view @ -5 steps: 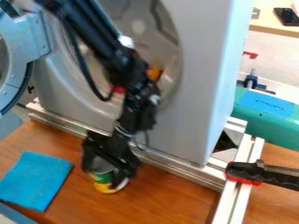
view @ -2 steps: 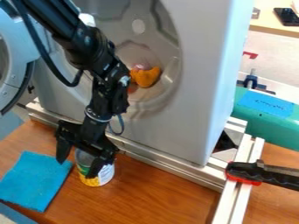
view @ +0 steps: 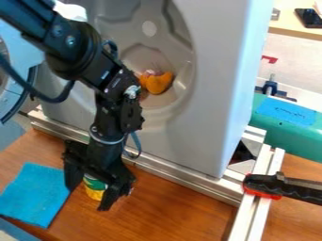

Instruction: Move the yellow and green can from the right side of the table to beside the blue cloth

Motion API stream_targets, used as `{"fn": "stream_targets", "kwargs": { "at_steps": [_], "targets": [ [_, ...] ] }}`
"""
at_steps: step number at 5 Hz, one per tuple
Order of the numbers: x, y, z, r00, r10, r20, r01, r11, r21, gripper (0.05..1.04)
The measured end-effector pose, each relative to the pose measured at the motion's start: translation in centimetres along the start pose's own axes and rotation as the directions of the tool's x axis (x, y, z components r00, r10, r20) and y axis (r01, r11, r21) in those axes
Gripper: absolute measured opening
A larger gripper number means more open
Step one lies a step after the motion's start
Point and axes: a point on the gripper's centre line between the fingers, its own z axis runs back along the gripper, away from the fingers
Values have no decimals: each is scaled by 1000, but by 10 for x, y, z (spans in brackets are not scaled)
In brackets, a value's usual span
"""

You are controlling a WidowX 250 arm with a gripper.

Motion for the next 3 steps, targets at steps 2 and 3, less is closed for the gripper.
{"fn": "stream_targets", "kwargs": {
  "at_steps": [2,3],
  "targets": [
    [-43,31,-29,1000,-23,-17,22,996,-85,1001],
    [-47,44,-36,999,-8,32,10,998,-63,1001]
  ]
}}
